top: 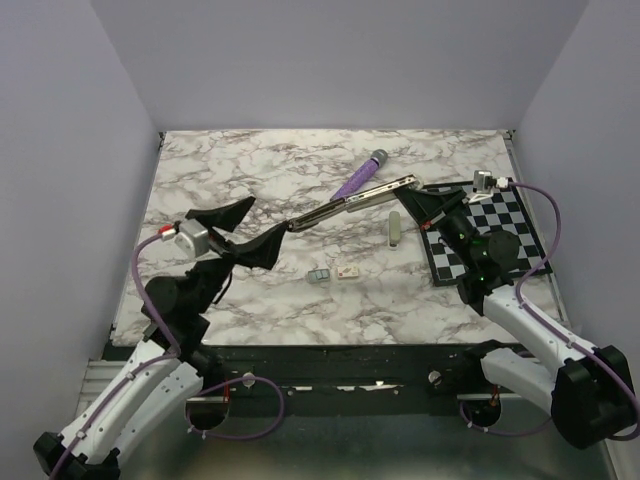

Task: Load the staples into the stapler

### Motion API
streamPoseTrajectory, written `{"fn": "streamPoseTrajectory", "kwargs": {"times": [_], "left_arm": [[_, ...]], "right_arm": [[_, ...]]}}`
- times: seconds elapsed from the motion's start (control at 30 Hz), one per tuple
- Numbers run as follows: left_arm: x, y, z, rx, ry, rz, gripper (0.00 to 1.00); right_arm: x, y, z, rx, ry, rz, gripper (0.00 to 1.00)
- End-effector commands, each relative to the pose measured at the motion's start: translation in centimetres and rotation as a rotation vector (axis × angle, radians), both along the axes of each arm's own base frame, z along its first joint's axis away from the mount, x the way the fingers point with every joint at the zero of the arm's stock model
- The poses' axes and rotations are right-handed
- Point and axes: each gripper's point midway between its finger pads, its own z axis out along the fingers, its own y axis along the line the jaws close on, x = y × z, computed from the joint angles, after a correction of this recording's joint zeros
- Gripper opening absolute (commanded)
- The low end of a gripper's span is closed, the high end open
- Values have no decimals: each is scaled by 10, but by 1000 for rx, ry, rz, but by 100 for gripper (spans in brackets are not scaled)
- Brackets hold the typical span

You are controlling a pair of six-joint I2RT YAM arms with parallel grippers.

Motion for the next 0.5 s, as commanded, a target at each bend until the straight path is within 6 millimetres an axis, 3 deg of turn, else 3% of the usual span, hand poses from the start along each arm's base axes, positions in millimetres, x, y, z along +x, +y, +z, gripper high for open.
{"fn": "streamPoseTrajectory", "kwargs": {"times": [0.0,0.17,0.33,0.47], "left_arm": [[9,-48,-50,428,98,-167,99],[25,-77,-38,574,10,-244,98],[37,-105,-37,710,-34,-324,93],[43,-118,-28,739,-77,-346,83]], "right_arm": [[-11,-4,19,25,-96,5,1],[-13,-3,18,18,-102,8,1],[-15,-2,19,12,-109,21,1],[-16,-1,18,7,-114,23,1]]}}
